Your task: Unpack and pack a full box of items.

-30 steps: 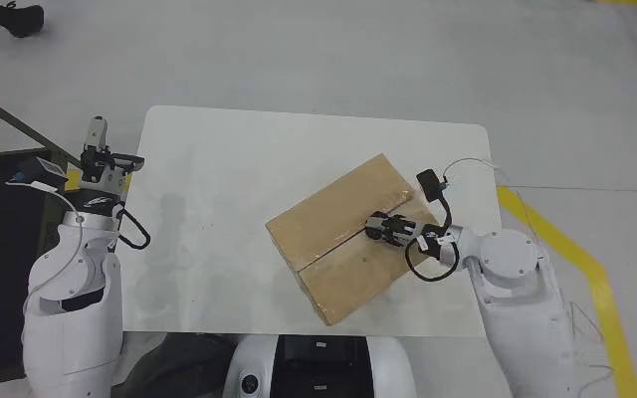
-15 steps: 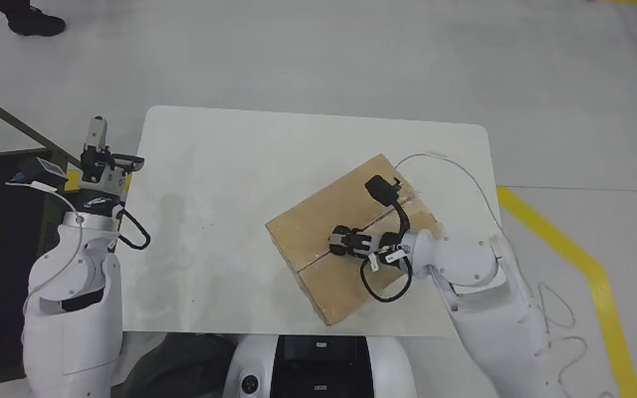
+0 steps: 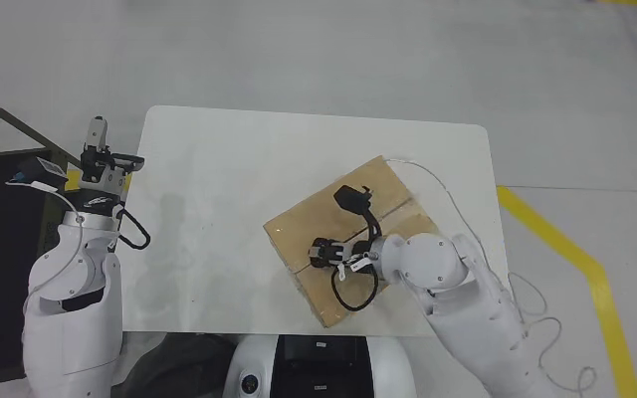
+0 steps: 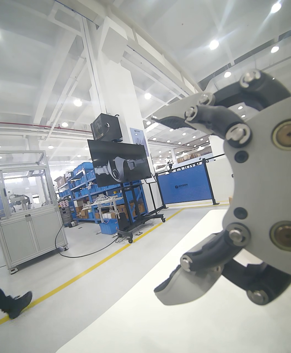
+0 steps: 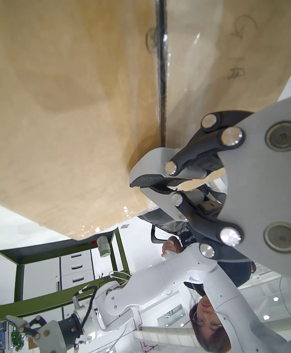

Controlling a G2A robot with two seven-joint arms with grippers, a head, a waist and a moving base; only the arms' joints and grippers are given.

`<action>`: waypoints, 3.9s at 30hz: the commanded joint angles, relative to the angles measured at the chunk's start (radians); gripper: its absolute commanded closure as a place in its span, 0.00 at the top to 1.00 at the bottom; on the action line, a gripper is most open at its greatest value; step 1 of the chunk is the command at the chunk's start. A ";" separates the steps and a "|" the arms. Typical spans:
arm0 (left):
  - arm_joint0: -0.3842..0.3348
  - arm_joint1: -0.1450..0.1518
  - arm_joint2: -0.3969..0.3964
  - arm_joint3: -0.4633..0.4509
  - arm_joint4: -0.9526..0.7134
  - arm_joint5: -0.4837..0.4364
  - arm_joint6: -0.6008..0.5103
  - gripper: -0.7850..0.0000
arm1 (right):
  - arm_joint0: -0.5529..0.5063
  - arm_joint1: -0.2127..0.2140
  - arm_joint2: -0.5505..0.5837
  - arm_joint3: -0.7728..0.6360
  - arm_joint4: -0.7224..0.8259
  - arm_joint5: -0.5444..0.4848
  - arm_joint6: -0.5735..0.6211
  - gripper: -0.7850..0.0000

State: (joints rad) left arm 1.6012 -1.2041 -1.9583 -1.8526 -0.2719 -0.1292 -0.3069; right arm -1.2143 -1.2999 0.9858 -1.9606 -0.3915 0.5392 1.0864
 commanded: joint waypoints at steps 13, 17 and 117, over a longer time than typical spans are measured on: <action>0.000 0.000 0.000 0.000 0.000 0.000 0.000 1.00 | 0.020 0.003 0.017 0.066 0.100 -0.016 -0.037 0.00; 0.000 0.000 0.000 0.000 0.000 0.000 0.000 1.00 | -0.026 0.018 0.083 0.047 0.112 -0.021 -0.056 0.00; 0.000 0.000 0.000 0.000 0.000 0.000 0.000 1.00 | -0.011 0.146 0.405 0.209 0.326 0.000 -0.149 0.00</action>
State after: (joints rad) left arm 1.6012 -1.2041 -1.9583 -1.8526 -0.2719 -0.1292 -0.3069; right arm -1.2250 -1.1543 1.3882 -1.7520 -0.0676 0.5390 0.9416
